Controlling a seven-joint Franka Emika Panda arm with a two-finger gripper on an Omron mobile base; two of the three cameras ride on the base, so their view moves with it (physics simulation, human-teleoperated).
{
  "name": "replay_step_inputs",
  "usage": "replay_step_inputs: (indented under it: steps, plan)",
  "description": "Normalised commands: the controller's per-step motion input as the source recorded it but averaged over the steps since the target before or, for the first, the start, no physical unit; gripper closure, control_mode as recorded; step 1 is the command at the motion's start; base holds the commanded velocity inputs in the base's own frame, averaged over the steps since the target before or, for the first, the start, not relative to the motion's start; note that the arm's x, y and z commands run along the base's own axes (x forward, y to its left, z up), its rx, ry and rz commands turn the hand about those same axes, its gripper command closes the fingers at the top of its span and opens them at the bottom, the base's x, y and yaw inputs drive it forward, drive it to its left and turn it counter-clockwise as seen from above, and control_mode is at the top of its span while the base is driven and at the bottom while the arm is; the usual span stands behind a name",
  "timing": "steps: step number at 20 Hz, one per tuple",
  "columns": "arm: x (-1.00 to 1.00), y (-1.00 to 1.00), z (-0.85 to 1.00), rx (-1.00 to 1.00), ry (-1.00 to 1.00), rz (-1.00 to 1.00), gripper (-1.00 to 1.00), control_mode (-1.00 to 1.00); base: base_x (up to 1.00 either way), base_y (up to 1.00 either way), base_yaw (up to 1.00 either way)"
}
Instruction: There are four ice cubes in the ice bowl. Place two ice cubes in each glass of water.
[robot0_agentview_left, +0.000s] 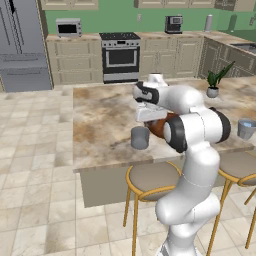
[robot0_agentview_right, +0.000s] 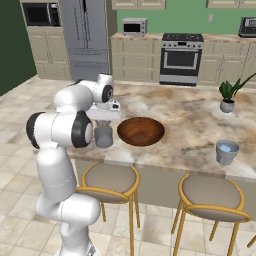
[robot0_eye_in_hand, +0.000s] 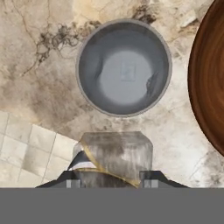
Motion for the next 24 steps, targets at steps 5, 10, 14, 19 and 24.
replay_step_inputs:
  steps: [5, 10, 14, 19, 24]
  plan:
    - [0.07, 0.15, -0.39, 0.05, -0.11, 0.00, 1.00, -1.00, 0.00, 0.00, 0.00]
    - [0.23, 0.25, -0.20, 0.03, -0.12, 0.00, 1.00, -1.00, 0.00, 0.00, 0.00]
    - [0.51, 0.05, 0.00, 0.02, -0.04, 0.00, 1.00, -1.00, 0.00, 0.00, 0.00]
    - [0.41, -0.06, -0.03, 0.01, 0.00, 0.00, 1.00, -1.00, 0.00, 0.00, 0.00]
    - [0.19, -0.07, -0.09, 0.00, 0.00, 0.00, 1.00, -1.00, 0.00, 0.00, 0.00]
